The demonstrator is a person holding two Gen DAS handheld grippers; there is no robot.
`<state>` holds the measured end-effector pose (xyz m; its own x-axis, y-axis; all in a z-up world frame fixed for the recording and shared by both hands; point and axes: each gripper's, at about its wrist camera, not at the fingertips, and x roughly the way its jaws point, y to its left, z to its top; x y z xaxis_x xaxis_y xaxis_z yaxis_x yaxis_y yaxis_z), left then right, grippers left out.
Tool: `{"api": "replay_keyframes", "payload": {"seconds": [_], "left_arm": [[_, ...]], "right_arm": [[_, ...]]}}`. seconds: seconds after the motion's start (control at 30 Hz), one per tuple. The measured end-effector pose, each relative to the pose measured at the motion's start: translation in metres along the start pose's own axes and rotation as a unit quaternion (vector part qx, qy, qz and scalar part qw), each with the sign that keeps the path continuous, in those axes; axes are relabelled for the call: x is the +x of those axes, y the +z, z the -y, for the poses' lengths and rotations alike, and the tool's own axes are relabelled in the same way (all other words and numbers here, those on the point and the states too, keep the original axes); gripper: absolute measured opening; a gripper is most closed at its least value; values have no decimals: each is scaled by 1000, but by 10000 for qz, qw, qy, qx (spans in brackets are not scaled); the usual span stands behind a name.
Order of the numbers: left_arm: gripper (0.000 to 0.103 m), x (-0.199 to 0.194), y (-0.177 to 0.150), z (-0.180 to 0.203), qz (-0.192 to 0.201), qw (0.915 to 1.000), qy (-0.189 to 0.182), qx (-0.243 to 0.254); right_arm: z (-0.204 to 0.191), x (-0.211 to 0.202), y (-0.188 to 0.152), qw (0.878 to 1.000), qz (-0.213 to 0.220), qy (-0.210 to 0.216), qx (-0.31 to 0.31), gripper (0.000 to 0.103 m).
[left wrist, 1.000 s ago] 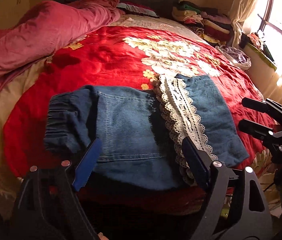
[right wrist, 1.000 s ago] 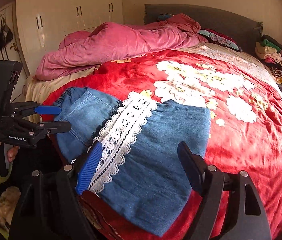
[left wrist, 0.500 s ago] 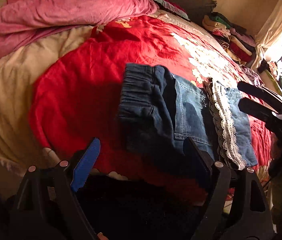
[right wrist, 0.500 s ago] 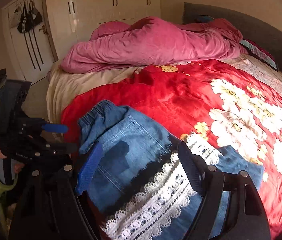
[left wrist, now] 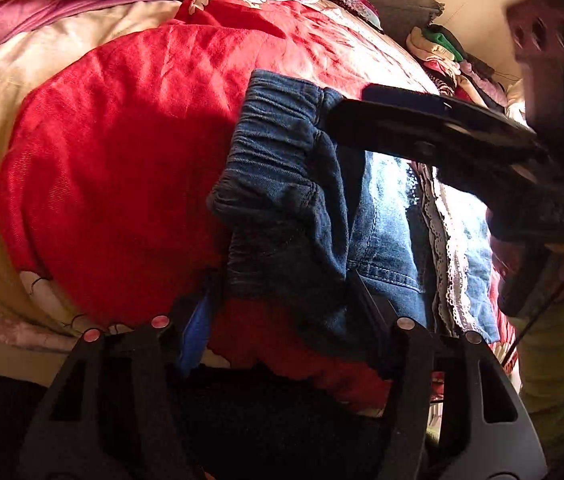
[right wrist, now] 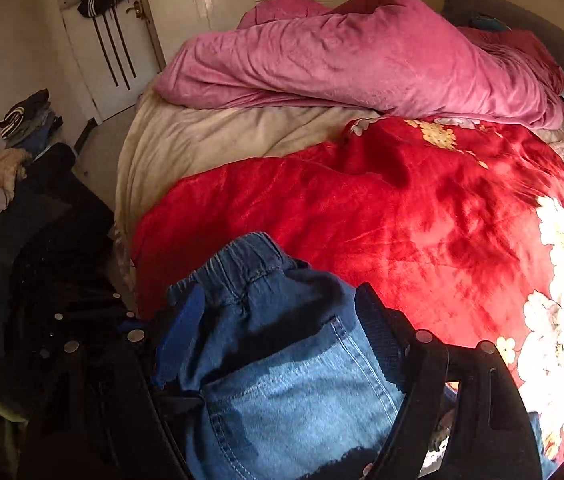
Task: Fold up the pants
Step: 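Grasp the elastic waistband end with the left gripper and lift it, then fold the waistband end over onto the lace hem with the left gripper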
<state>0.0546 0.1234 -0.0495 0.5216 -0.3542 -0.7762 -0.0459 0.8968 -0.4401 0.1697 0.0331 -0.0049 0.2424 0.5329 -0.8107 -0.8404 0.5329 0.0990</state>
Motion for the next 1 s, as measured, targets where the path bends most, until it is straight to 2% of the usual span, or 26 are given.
{"api": "replay_keyframes", "payload": {"seconds": [0.23, 0.27, 0.3, 0.33, 0.4, 0.47, 0.53, 0.73, 0.77, 0.8, 0.83, 1.0], "left_arm": [[53, 2, -4, -3, -26, 10000, -13, -18], [53, 3, -4, -4, -28, 10000, -12, -18], [53, 3, -5, -4, -36, 10000, -16, -31], [53, 2, -6, -4, -37, 10000, -26, -46], [54, -1, -8, -4, -24, 10000, -54, -69], [58, -4, -8, -5, -8, 9998, -133, -134], [65, -7, -5, -3, 2, 9993, -298, -211], [65, -3, 3, 18, -75, 9953, -926, -259], [64, -1, 5, 24, -107, 9941, -1047, -243], [52, -1, 6, 32, -103, 9929, -1168, -184], [46, -1, 7, 42, -89, 9921, -1248, -89], [46, -1, 11, 86, -56, 9904, -1313, 418]], "right_arm": [[-5, 43, 16, 9979, -520, 282, -263, 76], [-3, 48, 15, 9971, -614, 374, -233, 63], [-1, 53, 13, 9963, -696, 476, -174, 54], [3, 52, 11, 9963, -664, 530, -97, 51], [9, 40, 7, 9966, -474, 666, 48, 38], [16, 20, 2, 9960, -204, 843, 208, 33], [21, -3, -6, 9944, 100, 1008, 315, 32], [41, -67, -37, 9875, 843, 1154, 667, 32], [45, -77, -43, 9870, 929, 1097, 721, 32], [50, -85, -49, 9868, 998, 1019, 763, 32], [53, -92, -53, 9862, 1055, 984, 817, 32], [76, -132, -84, 9819, 1377, 609, 1148, 37]]}}
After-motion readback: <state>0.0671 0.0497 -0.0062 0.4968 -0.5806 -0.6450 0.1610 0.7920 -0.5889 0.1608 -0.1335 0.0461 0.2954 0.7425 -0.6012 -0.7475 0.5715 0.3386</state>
